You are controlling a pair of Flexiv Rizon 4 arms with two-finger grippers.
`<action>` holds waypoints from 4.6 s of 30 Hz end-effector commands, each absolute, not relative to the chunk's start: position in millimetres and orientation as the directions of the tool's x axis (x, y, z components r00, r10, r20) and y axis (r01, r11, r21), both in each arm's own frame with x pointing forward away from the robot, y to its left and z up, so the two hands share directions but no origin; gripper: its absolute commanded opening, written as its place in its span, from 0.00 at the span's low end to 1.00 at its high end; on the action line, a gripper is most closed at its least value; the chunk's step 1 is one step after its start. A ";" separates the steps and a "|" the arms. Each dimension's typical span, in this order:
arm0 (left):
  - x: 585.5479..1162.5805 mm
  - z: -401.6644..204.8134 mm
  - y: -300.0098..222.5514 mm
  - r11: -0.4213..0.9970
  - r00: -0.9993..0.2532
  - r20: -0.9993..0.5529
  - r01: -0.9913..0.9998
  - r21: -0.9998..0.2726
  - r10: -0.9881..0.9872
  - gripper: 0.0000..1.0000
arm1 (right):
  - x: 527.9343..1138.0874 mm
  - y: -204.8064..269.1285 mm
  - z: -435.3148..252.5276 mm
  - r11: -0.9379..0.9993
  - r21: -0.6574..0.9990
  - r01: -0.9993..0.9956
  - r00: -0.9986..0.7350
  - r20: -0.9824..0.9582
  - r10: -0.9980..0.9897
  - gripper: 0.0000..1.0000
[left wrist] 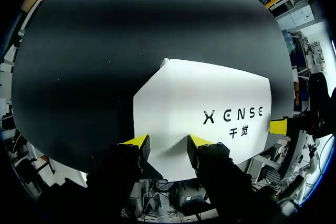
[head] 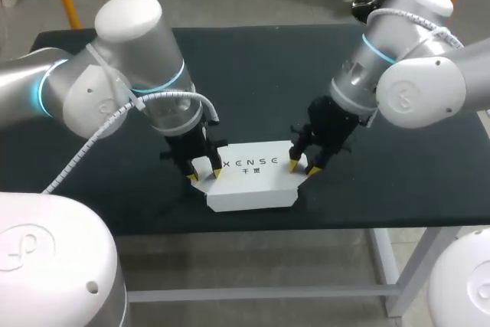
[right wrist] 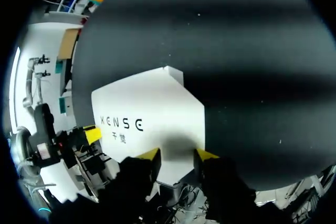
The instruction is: Assemble the packaging by folding the flat box into shape, placing the metal phone stand inside, and closing the box properly
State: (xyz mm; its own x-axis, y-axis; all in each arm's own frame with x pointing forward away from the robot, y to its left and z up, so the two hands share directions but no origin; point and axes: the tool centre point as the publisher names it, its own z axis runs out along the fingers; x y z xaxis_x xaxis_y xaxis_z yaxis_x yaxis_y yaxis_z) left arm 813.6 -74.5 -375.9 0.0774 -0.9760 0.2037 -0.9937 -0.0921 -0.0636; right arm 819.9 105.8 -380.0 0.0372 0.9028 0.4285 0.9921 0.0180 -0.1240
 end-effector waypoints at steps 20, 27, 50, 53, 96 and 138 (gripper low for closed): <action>816.0 -387.7 -80.0 -0.101 0.087 0.199 -0.993 -0.061 -0.976 0.42 | 828.6 106.9 -384.9 -0.004 -0.084 0.996 0.041 0.447 0.894 0.49; 816.0 -387.7 -80.0 -0.101 0.087 0.199 -0.993 -0.061 -0.976 0.42 | 828.6 106.9 -384.9 -0.004 -0.084 0.996 0.041 0.447 0.894 0.49; 816.0 -387.7 -80.0 -0.101 0.087 0.199 -0.993 -0.061 -0.976 0.33 | 828.6 106.9 -384.9 -0.004 -0.084 0.996 0.041 0.447 0.894 0.48; 816.0 -387.7 -80.0 -0.101 0.087 0.199 -0.993 -0.061 -0.976 0.32 | 828.6 106.9 -384.9 -0.004 -0.084 0.996 0.041 0.447 0.894 0.47; 812.8 -398.7 -65.2 -0.050 -0.010 0.339 -0.984 -0.170 -0.941 0.44 | 827.9 118.2 -393.4 0.029 0.016 0.999 -0.033 0.508 0.861 0.48; 827.7 -392.2 -92.0 0.013 -0.055 0.512 -0.996 -0.086 -0.857 0.47 | 829.6 128.6 -394.0 0.041 0.026 0.999 -0.048 0.624 0.780 0.47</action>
State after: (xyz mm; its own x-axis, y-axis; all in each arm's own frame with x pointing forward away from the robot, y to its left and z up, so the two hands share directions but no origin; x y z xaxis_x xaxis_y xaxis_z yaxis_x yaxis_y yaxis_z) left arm 822.6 -79.2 -383.4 -0.0547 -0.8541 0.5173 -0.9959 0.0092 -0.0901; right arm 828.1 124.0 -392.8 -0.0464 0.7869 0.6153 0.9989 0.0350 0.0307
